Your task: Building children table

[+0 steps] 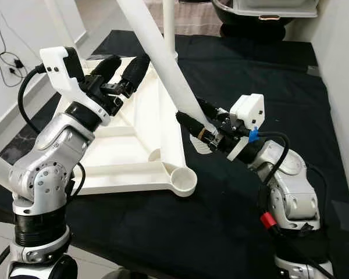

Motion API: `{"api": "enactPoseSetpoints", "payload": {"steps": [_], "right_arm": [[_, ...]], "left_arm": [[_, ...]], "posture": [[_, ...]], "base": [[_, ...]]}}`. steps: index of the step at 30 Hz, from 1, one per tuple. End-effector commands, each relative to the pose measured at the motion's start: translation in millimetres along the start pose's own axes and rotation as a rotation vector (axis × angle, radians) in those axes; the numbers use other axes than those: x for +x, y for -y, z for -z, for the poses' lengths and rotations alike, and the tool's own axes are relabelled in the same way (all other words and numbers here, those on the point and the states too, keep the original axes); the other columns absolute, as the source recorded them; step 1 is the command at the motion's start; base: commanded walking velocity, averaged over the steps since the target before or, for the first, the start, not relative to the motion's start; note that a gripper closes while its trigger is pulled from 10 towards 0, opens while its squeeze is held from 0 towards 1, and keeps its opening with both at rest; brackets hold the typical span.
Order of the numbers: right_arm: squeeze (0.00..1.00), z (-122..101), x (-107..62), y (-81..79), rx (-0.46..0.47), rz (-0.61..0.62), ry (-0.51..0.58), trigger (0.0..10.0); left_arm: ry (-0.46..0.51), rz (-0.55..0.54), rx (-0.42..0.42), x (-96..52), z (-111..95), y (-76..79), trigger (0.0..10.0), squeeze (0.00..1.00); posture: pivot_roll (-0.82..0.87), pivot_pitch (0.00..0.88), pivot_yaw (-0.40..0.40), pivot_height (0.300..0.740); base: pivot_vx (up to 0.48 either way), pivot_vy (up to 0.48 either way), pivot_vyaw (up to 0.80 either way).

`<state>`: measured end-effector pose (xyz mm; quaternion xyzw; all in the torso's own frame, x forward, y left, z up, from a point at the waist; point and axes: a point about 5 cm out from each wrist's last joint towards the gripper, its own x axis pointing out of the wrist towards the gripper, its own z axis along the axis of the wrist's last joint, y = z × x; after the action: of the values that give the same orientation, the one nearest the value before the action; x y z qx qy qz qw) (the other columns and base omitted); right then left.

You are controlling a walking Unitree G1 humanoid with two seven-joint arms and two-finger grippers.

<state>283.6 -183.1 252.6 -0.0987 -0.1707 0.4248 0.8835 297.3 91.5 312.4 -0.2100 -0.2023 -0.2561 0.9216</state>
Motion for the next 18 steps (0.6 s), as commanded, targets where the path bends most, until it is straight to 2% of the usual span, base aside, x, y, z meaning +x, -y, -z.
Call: {"api": "enactPoseSetpoints", "payload": {"steps": [1,7,12,16,18], "right_arm": [[0.0,-4.3,6.1,-13.2,-0.037,-0.095,0.017,10.0],[0.0,-2.2,12.2,-21.8,-0.074,-0.153,-0.007,10.0],[0.0,-0.3,19.8,-26.8,-0.109,-0.181,-0.026,10.0],[0.0,0.8,23.9,-16.7,-0.129,-0.121,-0.034,10.0],[0.0,0.4,25.4,-1.2,-0.12,0.005,-0.026,10.0]], "left_arm": [[-0.007,0.023,-0.012,1.5,-1.6,3.7,10.0,0.0],[-0.022,0.024,-0.013,2.3,-1.3,2.3,10.0,0.0],[-0.047,0.057,-0.031,2.9,2.0,7.4,10.0,0.0],[-0.076,0.104,-0.016,0.7,6.5,15.2,10.0,0.0],[-0.084,0.093,-0.01,-1.1,9.0,14.8,10.0,0.0]], "posture": [[-0.07,0.171,0.069,0.74],[-0.08,0.171,0.071,0.74],[-0.08,0.173,0.07,0.74],[-0.07,0.172,0.061,0.74],[-0.07,0.173,0.058,0.74]], "base": [[0.0,0.0,0.0],[0.0,0.0,0.0],[0.0,0.0,0.0],[0.0,0.0,0.0],[0.0,0.0,0.0]]}}
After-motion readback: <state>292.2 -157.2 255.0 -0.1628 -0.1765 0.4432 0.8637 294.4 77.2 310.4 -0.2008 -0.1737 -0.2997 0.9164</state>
